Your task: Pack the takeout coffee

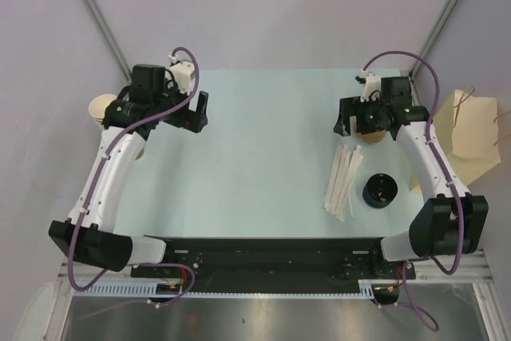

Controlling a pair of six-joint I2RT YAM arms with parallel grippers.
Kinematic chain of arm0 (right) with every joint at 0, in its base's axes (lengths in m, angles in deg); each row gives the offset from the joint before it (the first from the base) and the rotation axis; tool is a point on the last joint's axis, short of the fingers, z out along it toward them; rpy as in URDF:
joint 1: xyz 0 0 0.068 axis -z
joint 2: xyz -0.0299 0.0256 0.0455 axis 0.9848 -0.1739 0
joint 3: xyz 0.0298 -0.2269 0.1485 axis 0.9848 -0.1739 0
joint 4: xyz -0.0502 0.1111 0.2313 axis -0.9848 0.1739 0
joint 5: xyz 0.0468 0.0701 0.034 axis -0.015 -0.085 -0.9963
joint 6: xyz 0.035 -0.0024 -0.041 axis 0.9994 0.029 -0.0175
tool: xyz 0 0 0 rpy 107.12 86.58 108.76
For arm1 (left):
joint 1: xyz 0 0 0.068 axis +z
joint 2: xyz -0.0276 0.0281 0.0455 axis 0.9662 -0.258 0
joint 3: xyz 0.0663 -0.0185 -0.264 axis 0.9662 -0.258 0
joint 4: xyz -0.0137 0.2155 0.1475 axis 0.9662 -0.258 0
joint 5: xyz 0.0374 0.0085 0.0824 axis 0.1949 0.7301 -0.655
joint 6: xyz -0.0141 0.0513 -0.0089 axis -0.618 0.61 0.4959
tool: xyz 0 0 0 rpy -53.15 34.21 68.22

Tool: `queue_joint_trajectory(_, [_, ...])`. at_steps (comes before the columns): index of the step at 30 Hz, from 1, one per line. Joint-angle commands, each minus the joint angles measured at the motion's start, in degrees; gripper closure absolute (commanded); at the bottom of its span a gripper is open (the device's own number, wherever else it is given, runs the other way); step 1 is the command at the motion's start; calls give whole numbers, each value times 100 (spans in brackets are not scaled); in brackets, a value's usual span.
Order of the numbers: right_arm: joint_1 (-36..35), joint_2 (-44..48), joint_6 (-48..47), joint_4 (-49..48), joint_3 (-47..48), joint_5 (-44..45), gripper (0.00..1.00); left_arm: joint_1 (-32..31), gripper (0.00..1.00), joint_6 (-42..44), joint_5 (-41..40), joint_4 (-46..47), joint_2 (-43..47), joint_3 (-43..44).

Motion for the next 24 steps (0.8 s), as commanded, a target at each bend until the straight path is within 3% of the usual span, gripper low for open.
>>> queue_joint_trajectory(1, [-336, -160, -175, 70, 154, 91, 0, 145, 1, 515, 289, -575, -122, 454])
queue_joint_trajectory(3, [-468, -195, -263, 114, 154, 161, 0, 792, 0, 489, 1118, -788, -297, 973])
queue_joint_trajectory(5, [-538, -230, -378, 166, 146, 153, 0, 1191, 1, 454, 1432, -1034, -421, 1533])
queue_joint_trajectory(9, [-758, -231, -483, 193, 154, 267, 0, 1587, 1, 813, 880, -1430, -719, 2371])
queue_joint_trajectory(17, [-1171, -266, -659, 219, 154, 460, 0, 2861, 1, 902, 1019, -1799, -1194, 3478])
queue_joint_trajectory(24, [-1461, -441, -721, 202, 181, 697, 0, 3283, 5, 1007, 941, -1984, -1546, 3462])
